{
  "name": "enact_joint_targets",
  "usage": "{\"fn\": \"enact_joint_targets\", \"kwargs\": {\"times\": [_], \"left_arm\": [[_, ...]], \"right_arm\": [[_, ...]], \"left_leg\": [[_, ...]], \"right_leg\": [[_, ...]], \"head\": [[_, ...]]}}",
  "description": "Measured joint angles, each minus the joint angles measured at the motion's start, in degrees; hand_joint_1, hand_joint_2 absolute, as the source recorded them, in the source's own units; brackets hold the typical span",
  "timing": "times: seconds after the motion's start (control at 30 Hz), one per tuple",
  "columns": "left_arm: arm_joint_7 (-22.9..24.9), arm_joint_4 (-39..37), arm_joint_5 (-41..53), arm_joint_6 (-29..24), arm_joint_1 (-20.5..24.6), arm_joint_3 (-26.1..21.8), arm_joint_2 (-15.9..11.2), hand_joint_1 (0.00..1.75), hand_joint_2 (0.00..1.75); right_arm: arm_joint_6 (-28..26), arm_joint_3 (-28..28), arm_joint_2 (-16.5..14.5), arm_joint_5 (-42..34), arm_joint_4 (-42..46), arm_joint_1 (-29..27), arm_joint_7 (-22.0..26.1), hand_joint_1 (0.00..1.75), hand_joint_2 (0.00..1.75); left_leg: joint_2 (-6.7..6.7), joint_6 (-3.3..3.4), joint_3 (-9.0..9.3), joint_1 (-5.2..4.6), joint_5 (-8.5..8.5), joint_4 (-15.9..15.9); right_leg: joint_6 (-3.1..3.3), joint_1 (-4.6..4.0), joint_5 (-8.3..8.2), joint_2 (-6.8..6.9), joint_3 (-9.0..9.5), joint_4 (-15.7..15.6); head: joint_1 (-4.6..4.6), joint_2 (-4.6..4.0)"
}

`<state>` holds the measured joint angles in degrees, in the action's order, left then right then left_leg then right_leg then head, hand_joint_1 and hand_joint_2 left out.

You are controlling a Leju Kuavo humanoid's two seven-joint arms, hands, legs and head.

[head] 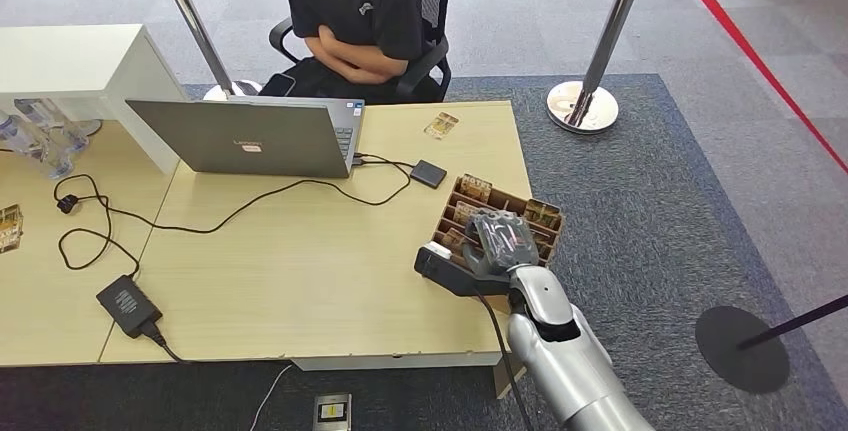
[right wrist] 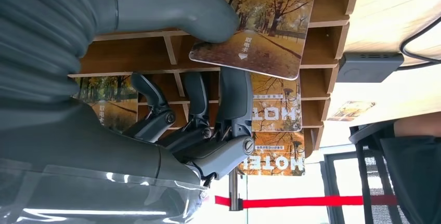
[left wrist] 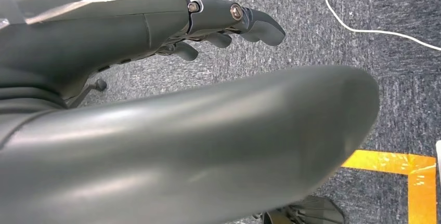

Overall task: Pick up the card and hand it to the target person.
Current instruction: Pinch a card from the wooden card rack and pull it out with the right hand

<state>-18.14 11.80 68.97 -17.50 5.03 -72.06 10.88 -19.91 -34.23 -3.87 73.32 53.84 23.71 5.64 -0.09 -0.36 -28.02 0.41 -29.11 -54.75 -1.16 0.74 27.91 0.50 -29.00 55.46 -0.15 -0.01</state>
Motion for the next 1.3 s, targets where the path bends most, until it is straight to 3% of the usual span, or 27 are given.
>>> {"fn": "enact_joint_targets", "kwargs": {"times": [0.4, 0.93, 1.3], "left_arm": [[0.0, 0.0, -0.1, -0.1, 0.0, 0.0, 0.0, 0.00, 0.00], [0.1, 0.0, 0.0, -0.1, 0.0, 0.0, 0.0, 0.00, 0.00], [0.3, 0.0, 0.1, -0.1, 0.0, 0.0, 0.0, 0.00, 0.00]], "right_arm": [[-1.0, 0.4, -0.5, -1.3, -0.2, 0.0, 1.2, 1.75, 1.75], [-1.6, 1.6, 1.5, -2.1, 13.5, -4.4, 1.2, 1.71, 1.75], [-0.6, 1.9, 2.2, -4.0, 18.3, -5.3, 1.5, 1.72, 1.75]], "left_leg": [[0.00, 0.00, 0.00, 0.01, 0.00, 0.0], [0.00, 0.00, -0.06, 0.00, -0.01, 0.0], [0.00, 0.00, -0.06, 0.00, -0.01, 0.0]], "right_leg": [[0.00, 0.00, 0.00, 0.00, 0.00, 0.0], [0.00, -0.03, 0.00, 0.00, -0.07, 0.0], [0.01, -0.03, 0.00, 0.00, -0.07, 0.0]], "head": [[-0.01, -0.01], [0.01, -0.01], [0.00, 0.00]]}}
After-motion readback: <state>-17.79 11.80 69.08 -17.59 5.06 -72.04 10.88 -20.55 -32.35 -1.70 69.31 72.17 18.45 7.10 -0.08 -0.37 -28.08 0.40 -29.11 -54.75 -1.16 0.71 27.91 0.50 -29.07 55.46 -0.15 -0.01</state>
